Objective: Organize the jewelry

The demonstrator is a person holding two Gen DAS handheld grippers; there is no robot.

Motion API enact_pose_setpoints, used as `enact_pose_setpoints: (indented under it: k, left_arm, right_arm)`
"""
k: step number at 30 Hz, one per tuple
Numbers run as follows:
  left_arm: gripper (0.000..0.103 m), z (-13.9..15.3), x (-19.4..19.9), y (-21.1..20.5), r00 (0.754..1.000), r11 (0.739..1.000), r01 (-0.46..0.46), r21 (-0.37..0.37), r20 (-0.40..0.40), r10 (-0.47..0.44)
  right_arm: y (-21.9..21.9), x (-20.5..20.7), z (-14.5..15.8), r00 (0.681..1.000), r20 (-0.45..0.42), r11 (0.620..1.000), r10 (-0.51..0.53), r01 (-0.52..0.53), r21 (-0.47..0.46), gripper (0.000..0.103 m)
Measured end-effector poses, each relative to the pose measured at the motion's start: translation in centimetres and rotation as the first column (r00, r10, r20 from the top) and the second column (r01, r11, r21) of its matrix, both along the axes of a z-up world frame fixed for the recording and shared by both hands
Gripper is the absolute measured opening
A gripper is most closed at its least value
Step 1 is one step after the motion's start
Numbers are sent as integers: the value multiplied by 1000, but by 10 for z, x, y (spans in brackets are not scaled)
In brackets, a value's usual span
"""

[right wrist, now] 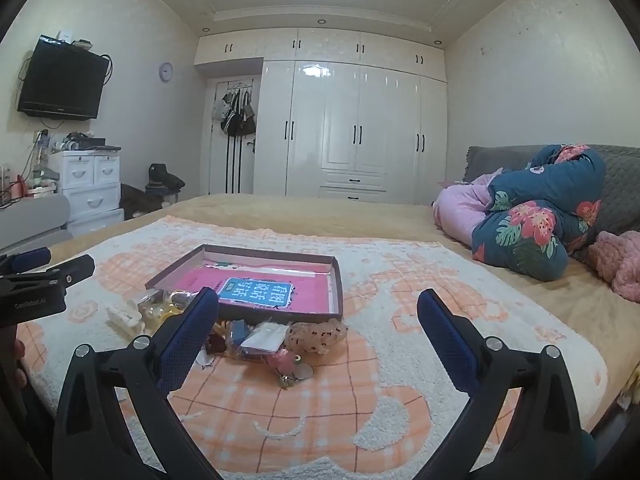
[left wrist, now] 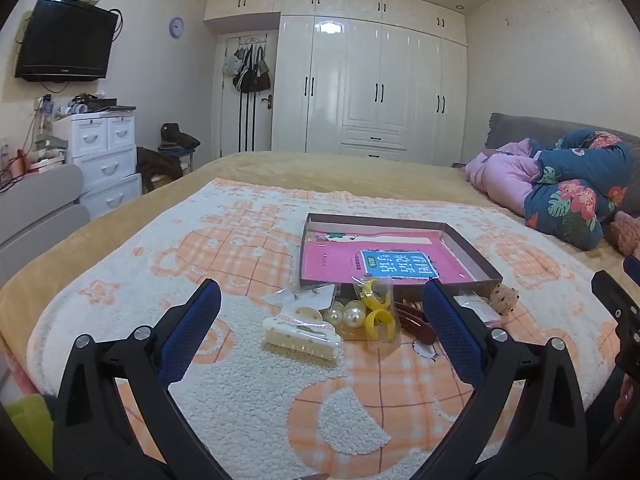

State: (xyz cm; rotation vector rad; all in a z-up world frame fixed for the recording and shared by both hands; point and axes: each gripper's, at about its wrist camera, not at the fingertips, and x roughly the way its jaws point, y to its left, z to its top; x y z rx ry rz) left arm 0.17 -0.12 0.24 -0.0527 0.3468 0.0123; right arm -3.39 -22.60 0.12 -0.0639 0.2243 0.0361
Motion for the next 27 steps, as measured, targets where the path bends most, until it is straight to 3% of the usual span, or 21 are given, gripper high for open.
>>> enact_pose_setpoints:
  k: [27]
  left_arm:
    - [92, 8, 0, 3, 1000, 1000, -4, 3, 8, 4]
  right_arm:
    - [-3, 0, 2, 1000, 6, 1000, 0, 0, 4, 97]
